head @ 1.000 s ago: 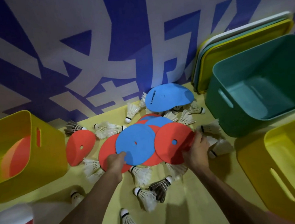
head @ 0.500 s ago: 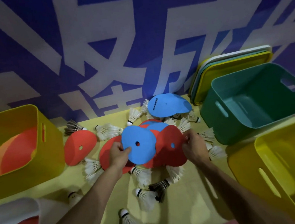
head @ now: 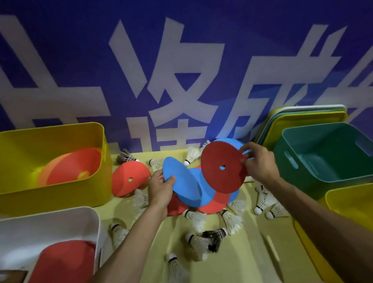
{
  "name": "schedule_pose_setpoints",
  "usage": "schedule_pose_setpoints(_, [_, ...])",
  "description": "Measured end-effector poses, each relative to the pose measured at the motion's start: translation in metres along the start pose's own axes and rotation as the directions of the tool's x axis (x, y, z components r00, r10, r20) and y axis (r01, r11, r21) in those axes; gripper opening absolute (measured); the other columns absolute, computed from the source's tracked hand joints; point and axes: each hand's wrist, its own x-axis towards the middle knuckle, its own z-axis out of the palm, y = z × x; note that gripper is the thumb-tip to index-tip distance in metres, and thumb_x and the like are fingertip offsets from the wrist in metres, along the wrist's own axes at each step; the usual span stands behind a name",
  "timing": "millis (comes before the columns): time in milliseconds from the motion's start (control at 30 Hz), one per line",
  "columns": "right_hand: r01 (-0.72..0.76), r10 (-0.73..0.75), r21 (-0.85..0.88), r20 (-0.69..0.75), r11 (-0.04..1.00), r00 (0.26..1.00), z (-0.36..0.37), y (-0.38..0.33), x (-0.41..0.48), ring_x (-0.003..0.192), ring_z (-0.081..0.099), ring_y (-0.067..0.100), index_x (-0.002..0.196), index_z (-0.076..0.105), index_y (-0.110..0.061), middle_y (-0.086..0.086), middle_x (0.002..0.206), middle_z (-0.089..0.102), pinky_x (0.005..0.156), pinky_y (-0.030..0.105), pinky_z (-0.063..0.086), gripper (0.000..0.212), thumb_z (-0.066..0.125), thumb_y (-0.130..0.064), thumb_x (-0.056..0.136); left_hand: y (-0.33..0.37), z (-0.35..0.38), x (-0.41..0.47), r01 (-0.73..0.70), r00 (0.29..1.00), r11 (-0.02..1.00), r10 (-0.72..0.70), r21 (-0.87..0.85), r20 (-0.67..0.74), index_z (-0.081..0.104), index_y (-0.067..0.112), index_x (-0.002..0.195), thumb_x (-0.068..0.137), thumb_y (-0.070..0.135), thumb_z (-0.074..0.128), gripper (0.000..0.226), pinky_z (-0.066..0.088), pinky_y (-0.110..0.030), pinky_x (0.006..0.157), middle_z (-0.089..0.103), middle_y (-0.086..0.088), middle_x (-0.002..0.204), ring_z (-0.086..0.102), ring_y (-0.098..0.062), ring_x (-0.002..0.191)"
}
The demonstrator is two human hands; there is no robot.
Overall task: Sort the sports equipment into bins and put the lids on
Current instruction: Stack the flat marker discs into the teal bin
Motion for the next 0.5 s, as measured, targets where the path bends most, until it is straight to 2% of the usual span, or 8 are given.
schedule_pose_setpoints(133, [-0.066,0.070,0.227,-0.011,0.972,0.997,-0.028,-0.002,0.003,0.067,0.068,0.026,0.098,0.064,-0.007,0.006,0.074,0.066,0.060,0.043,0.060,0.022,0.057,0.007,0.083,0.015,0.016,-0.011,-0.005,1.000,0.999,0.005,-0.033,-0.006,0.052,0.017,0.114,0.089,0.006,0.057,0.028,0.052,-0.040,0.080,0.065,-0.008,0.109,0.062,-0.023,0.091])
schedule_pose_setpoints(267, [-0.064,0.085,0.324,-0.052,0.944,0.995,-0.053,0.016,0.017,0.070,0.068,0.028,0.083,0.064,-0.019,0.007,0.074,0.066,0.061,0.048,0.060,0.027,0.060,0.008,0.080,0.028,0.047,-0.020,-0.017,1.000,0.999,0.018,-0.034,0.009,0.044,0.016,0.111,0.087,0.002,0.053,0.029,0.054,-0.045,0.073,0.062,-0.003,0.095,0.061,-0.018,0.077])
schedule_pose_setpoints(367, [-0.050,0.074,0.374,-0.051,0.926,0.996,-0.076,0.035,0.031,0.072,0.068,0.028,0.081,0.063,-0.023,0.008,0.078,0.068,0.059,0.040,0.059,0.029,0.062,0.006,0.080,0.035,0.080,-0.028,-0.023,0.999,0.998,0.022,-0.052,-0.026,0.044,0.015,0.110,0.086,0.002,0.052,0.029,0.054,-0.051,0.077,0.059,0.001,0.089,0.059,-0.018,0.076])
schedule_pose_setpoints(433, [-0.057,0.089,0.469,-0.047,0.881,0.995,-0.095,0.053,0.042,0.068,0.065,0.025,0.090,0.064,-0.016,0.010,0.080,0.066,0.051,0.031,0.055,0.024,0.061,0.007,0.083,0.038,0.107,-0.035,-0.037,0.997,0.998,0.033,-0.059,-0.070,0.046,0.013,0.113,0.087,0.002,0.052,0.029,0.054,-0.047,0.073,0.060,-0.003,0.094,0.059,-0.022,0.080])
schedule_pose_setpoints(500, [-0.079,0.112,0.538,-0.030,0.839,0.993,-0.116,0.078,0.055,0.069,0.064,0.023,0.096,0.065,-0.012,0.011,0.084,0.067,0.048,0.027,0.051,0.022,0.059,0.006,0.085,0.039,0.136,-0.043,-0.054,0.993,0.996,0.046,-0.068,-0.110,0.050,0.010,0.117,0.087,0.001,0.050,0.031,0.052,-0.034,0.059,0.061,-0.006,0.099,0.060,-0.025,0.087])
